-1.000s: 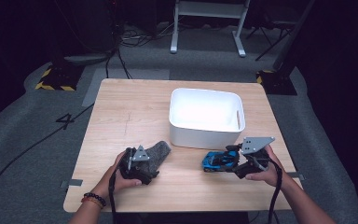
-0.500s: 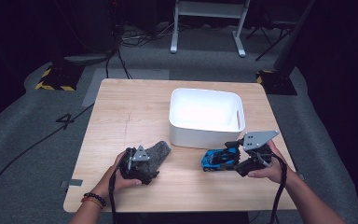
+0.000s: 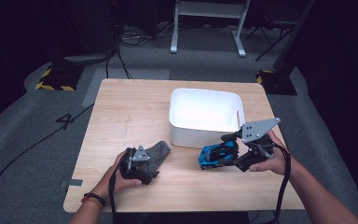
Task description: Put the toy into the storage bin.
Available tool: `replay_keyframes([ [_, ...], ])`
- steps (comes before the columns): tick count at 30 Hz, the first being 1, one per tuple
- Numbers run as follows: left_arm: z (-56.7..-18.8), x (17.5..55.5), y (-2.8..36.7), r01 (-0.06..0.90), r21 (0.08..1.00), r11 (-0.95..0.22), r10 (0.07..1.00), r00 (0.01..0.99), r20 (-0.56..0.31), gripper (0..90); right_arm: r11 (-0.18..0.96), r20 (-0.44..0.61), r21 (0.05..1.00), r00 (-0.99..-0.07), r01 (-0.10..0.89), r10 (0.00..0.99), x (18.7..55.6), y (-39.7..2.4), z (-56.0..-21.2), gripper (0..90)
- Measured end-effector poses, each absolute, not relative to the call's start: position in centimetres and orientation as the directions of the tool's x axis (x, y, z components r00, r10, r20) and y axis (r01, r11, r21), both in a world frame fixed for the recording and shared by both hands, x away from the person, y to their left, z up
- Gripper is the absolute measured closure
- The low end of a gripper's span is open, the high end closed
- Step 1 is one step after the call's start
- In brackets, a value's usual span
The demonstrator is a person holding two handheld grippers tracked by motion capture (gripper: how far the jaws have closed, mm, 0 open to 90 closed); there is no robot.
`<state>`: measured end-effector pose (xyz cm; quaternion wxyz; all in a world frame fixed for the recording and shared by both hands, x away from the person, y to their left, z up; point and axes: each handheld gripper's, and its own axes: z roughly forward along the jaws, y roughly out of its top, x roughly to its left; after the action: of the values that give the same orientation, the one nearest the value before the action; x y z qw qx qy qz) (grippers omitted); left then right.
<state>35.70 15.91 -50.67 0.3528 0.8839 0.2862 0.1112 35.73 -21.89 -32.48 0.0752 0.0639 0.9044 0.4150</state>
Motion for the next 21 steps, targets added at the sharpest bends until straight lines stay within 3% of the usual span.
replay_keyframes([
  [21,-50.7,35.7,15.9,0.428,0.687,-0.587,0.585,0.811,-0.006,11.7,0.588,-0.152,0.808,-0.976,-0.032,0.157,36.1,-21.2,-27.4,24.7],
])
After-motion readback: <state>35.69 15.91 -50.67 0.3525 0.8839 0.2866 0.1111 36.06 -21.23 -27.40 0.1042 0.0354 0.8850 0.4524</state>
